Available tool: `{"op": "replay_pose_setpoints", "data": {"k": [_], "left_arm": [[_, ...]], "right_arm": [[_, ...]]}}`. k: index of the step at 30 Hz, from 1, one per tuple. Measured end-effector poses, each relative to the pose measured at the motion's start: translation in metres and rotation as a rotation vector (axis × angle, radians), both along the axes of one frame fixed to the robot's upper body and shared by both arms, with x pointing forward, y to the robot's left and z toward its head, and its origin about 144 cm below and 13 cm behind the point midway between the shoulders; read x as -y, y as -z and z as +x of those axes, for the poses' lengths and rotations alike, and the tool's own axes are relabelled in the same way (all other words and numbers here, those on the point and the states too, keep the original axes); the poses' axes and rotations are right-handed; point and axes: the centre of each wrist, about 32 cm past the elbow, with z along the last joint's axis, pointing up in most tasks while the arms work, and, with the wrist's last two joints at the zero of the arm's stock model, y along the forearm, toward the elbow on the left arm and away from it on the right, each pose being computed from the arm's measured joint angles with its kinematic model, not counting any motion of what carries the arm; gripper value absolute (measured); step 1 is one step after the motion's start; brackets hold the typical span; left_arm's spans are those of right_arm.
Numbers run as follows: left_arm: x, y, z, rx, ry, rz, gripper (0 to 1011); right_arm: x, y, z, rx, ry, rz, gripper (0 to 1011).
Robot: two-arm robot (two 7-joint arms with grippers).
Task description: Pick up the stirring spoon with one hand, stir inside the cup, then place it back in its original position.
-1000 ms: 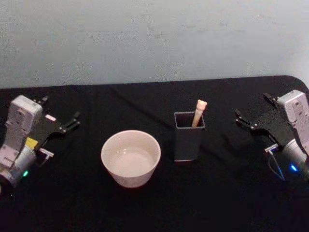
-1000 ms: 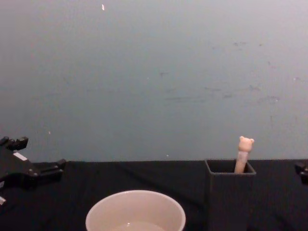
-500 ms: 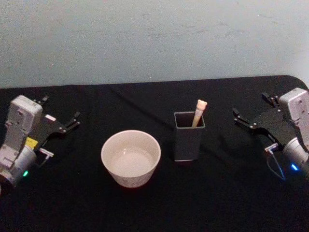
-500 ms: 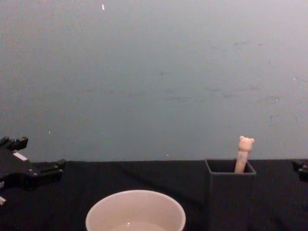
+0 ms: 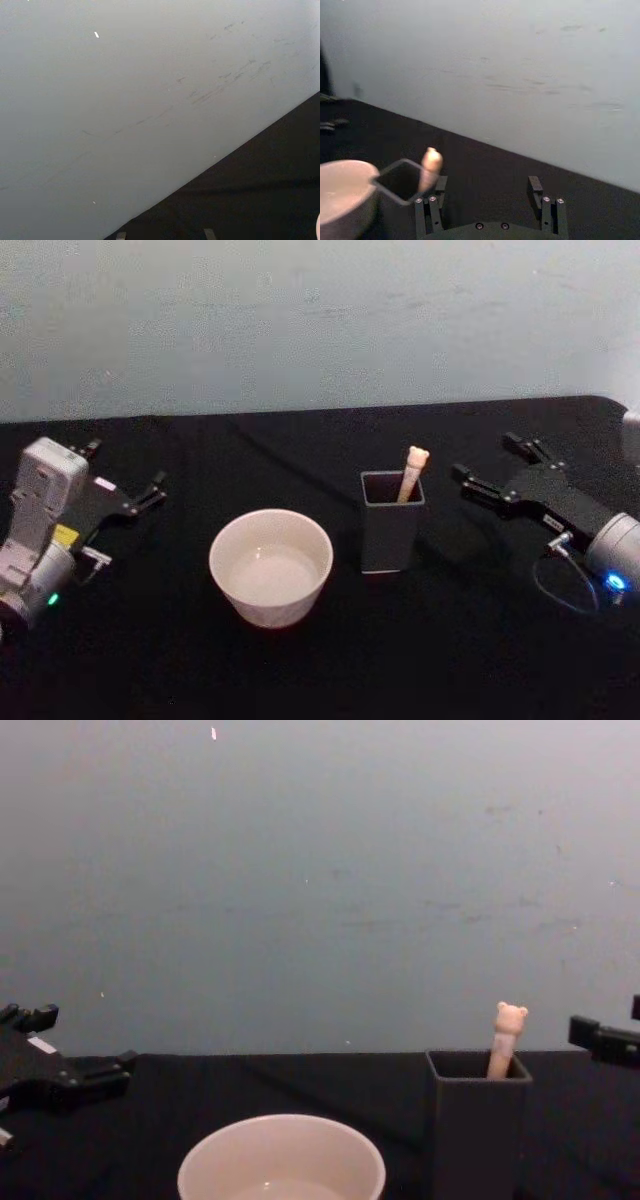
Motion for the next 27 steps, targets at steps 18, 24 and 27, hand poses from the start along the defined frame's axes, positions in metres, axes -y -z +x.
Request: {"op": "replay_pose_setpoints", "data": {"k": [18,24,27], "left_arm": [[0.0,0.0,0.0,0.0,0.0,0.0,1001],[0.0,0.0,0.0,0.0,0.0,0.0,1001],[0.0,0.0,0.0,0.0,0.0,0.0,1001]], "right_arm": [[-0.006,0.004,0.033,-0.109,-0.244,0.148,1002],[-0.013,0.005,0.046,-0.119,-0.274,0.145,1002],[-0.015,0.006,0.049,-0.122,-0.28,0.142,1002]]}}
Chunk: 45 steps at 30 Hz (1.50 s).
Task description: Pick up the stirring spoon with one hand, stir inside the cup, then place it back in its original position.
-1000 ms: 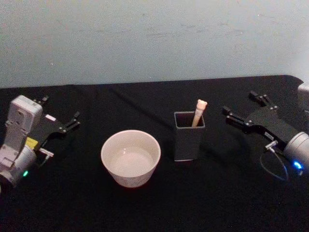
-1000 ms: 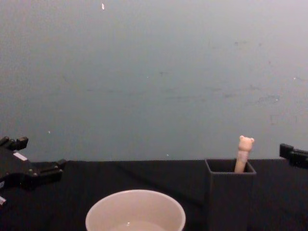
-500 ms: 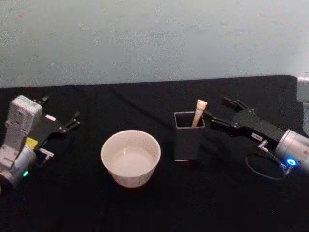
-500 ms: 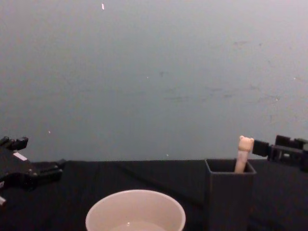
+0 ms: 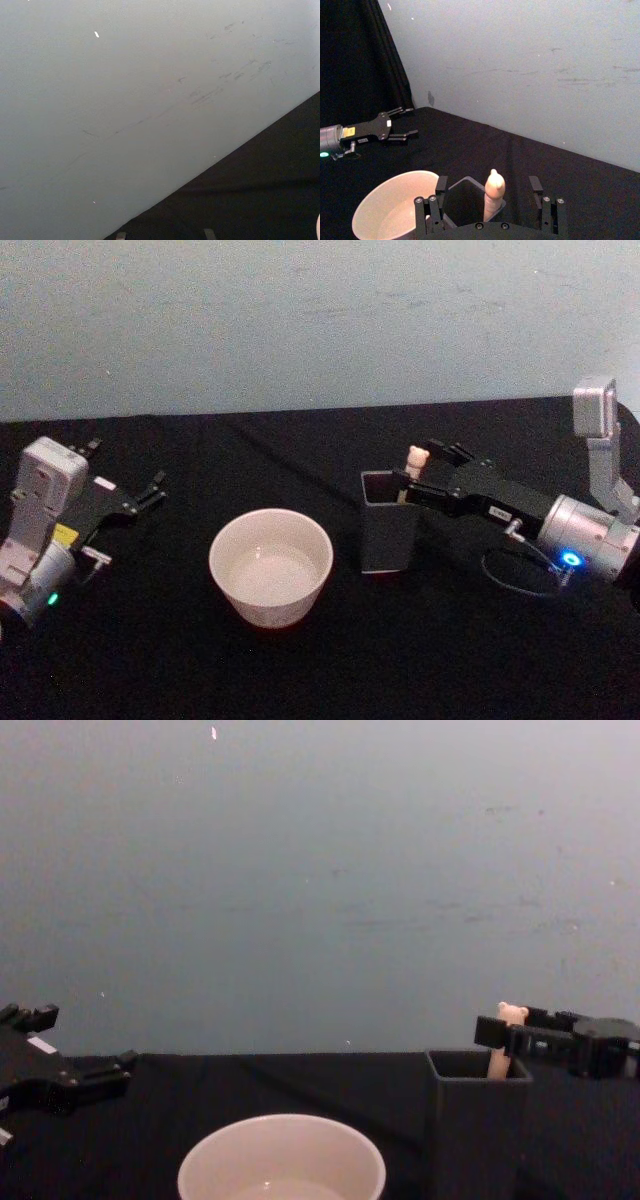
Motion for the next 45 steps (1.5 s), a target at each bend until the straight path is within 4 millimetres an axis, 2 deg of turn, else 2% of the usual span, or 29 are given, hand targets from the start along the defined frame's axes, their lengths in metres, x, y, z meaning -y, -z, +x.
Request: {"op": "replay_pose_setpoints", "data": {"k": [10,27,32,37,39,45], "left_arm": [[0.0,0.0,0.0,0.0,0.0,0.0,1001],[0.0,0.0,0.0,0.0,0.0,0.0,1001],[0.0,0.0,0.0,0.0,0.0,0.0,1001],[0.0,0.0,0.0,0.0,0.0,0.0,1001],[0.0,0.0,0.0,0.0,0.0,0.0,1001],[0.0,0.0,0.0,0.0,0.0,0.0,1002]], "right_arm": [[-0.0056,0.0025,0.0087,-0.004,-0.012,-0.011,1002],[-0.0062,0.0021,0.0096,0.006,-0.01,-0.013,1002],[-0.006,0.0021,0.0095,0.005,-0.01,-0.013,903],[-0.0058,0.0022,0.0094,0.005,-0.01,-0.013,733],[-0.0059,0.0022,0.0094,0.005,-0.011,-0.013,711],[-0.0058,0.0022,0.0094,0.004,-0.01,-0.012,489]]}}
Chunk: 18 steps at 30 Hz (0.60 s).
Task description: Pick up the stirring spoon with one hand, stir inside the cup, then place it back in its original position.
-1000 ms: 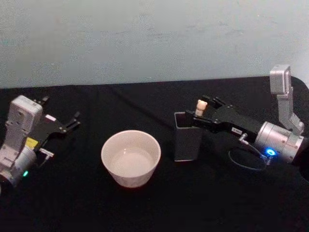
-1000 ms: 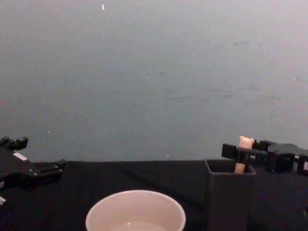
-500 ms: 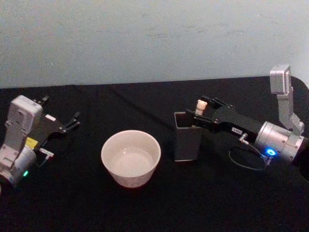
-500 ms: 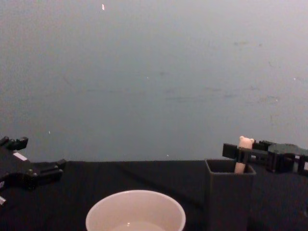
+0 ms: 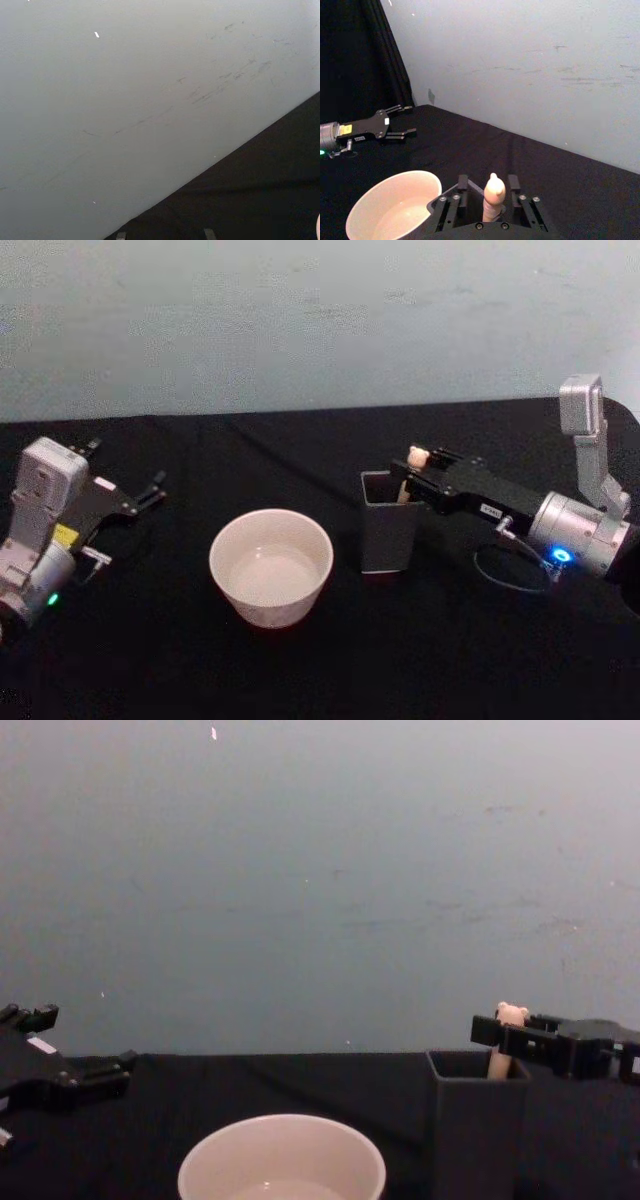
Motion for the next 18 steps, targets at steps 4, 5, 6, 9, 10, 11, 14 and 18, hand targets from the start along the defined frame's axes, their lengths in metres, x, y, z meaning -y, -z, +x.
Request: {"op": "replay_pose_setpoints", "data": {"k": [4,5,6,9,10,11,14,18], "left_arm": [[0.0,0.0,0.0,0.0,0.0,0.0,1001],[0.0,0.0,0.0,0.0,0.0,0.0,1001],[0.0,0.0,0.0,0.0,0.0,0.0,1001],[0.0,0.0,0.0,0.0,0.0,0.0,1001],[0.0,0.0,0.0,0.0,0.0,0.0,1001],[0.0,0.0,0.0,0.0,0.0,0.0,1001],[0.0,0.0,0.0,0.0,0.0,0.0,1001],[0.0,0.0,0.0,0.0,0.0,0.0,1001]], "right_arm": [[0.0,0.0,0.0,0.0,0.0,0.0,386],[0.0,0.0,0.0,0.0,0.0,0.0,346],[0.0,0.0,0.0,0.0,0.0,0.0,333],[0.0,0.0,0.0,0.0,0.0,0.0,225],[0.0,0.0,0.0,0.0,0.0,0.0,214],[0.0,0.0,0.0,0.0,0.0,0.0,214],[0.0,0.0,0.0,0.0,0.0,0.0,214],[0.0,0.0,0.0,0.0,0.0,0.0,214]]}}
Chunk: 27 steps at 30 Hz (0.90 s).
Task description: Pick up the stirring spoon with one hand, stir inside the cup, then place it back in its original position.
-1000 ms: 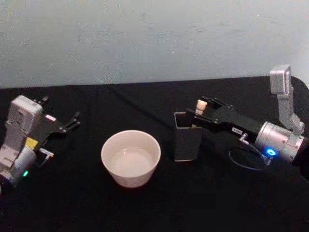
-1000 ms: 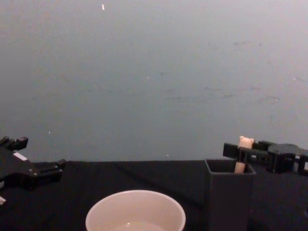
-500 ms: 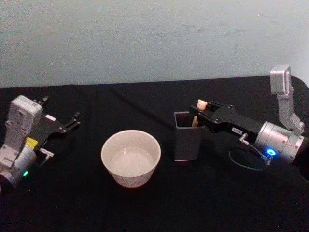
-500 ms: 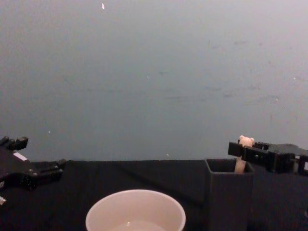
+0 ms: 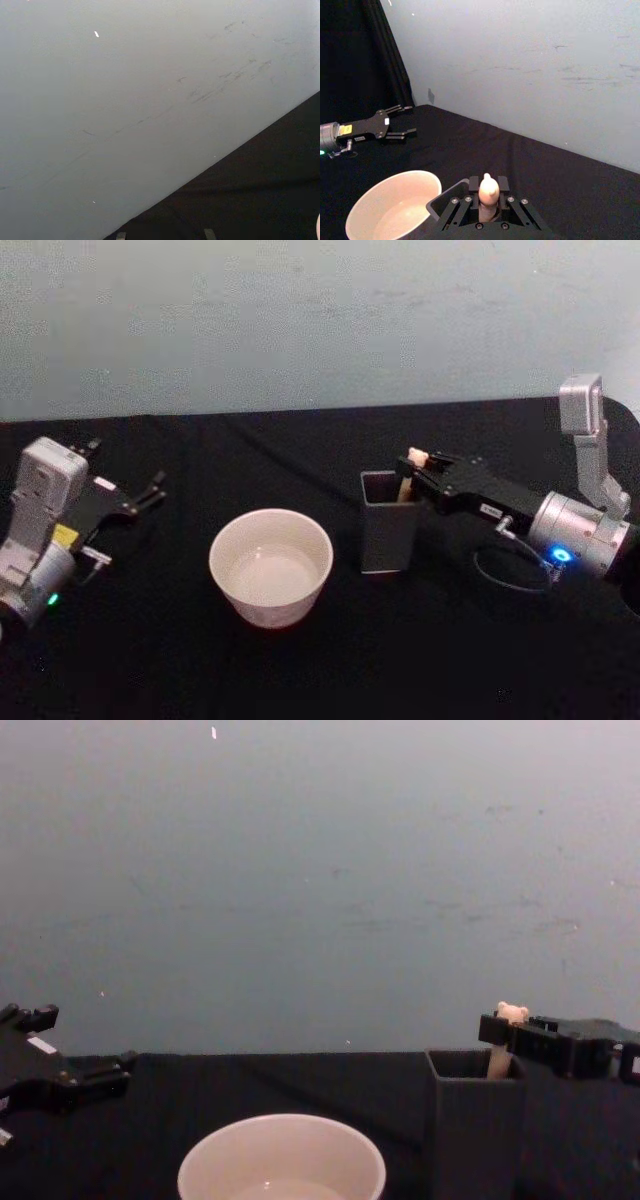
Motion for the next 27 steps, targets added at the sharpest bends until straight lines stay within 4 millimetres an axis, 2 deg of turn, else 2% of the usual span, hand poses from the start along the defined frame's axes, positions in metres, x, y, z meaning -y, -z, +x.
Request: {"op": "replay_pose_setpoints", "data": {"k": [12,27], "left_arm": [[0.0,0.0,0.0,0.0,0.0,0.0,1001],[0.0,0.0,0.0,0.0,0.0,0.0,1001]], "right_arm": [[-0.002,-0.005,-0.002,0.033,-0.001,-0.012,214],[-0.004,-0.038,-0.007,0.213,-0.036,-0.081,214]]}}
